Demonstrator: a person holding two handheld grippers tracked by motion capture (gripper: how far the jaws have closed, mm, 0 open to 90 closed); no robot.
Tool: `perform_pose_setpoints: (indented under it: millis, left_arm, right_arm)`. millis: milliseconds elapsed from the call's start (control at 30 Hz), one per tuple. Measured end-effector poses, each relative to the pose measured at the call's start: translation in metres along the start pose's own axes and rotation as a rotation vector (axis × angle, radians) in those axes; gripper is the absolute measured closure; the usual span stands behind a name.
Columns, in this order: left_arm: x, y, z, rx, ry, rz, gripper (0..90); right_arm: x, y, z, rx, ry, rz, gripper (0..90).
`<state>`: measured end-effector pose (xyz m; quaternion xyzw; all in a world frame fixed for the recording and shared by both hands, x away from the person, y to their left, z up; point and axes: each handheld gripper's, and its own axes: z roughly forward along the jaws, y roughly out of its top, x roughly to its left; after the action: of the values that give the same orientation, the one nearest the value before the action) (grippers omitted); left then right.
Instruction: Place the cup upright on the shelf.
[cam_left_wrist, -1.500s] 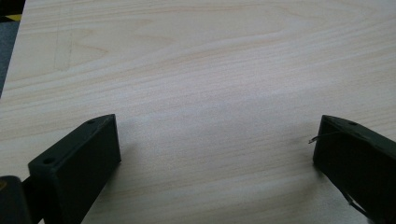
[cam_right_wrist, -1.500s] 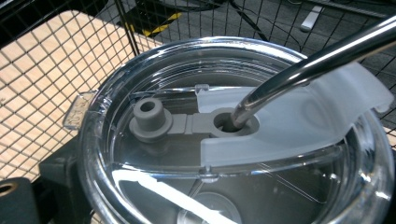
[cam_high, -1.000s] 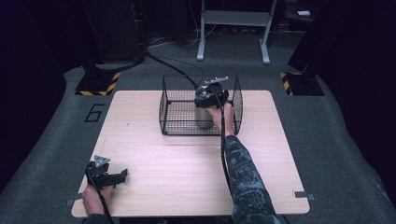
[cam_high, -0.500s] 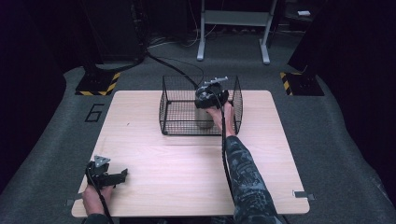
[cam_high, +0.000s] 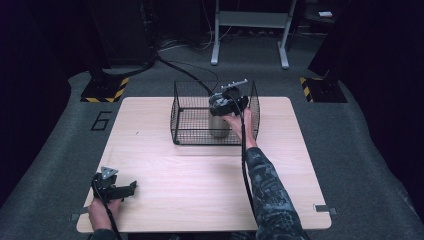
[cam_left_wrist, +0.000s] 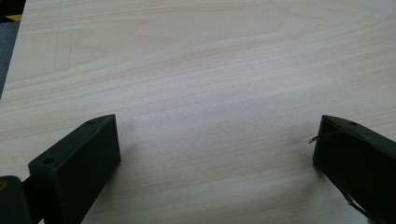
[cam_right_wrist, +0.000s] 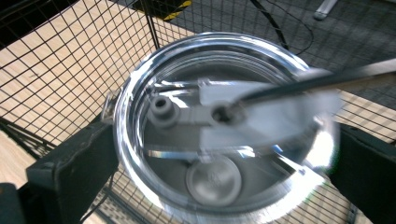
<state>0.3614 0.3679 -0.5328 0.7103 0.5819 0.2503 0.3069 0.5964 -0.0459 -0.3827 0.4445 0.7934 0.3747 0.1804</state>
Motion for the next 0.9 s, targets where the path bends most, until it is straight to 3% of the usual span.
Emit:
perform_pose_setpoints:
  millis: [267,367,600,633,767,800,900]
  left_arm:
    - [0.000,0.000,0.000,0.000,0.002,0.001,0.5]
    - [0.000,0.000,0.000,0.001,0.001,0.003,0.5]
    - [0.000,0.000,0.000,-0.001,0.000,-0.001,0.5]
    - [0.000,0.000,0.000,-0.001,0.000,-0.001,0.5]
    - [0.000,0.000,0.000,-0.001,0.000,-0.002,0.5]
    - [0.000,0.000,0.000,-0.001,0.000,-0.001,0.5]
    - [0.000,0.000,0.000,-0.001,0.000,-0.002,0.5]
  right_arm:
    - [0.001,-0.005,-0.038,-0.010,0.027,-0.016,0.0]
    - [0.005,-0.008,-0.054,-0.011,0.047,-0.056,0.0]
    - [0.010,-0.014,-0.078,-0.017,0.061,-0.058,0.0]
    - [0.010,-0.018,-0.086,-0.021,0.066,-0.080,0.0]
    - [0.013,-0.024,-0.098,-0.029,0.073,-0.084,0.0]
    - [0.015,-0.028,-0.107,-0.042,0.067,-0.116,0.0]
    - [0.017,-0.037,-0.121,-0.053,0.067,-0.133,0.0]
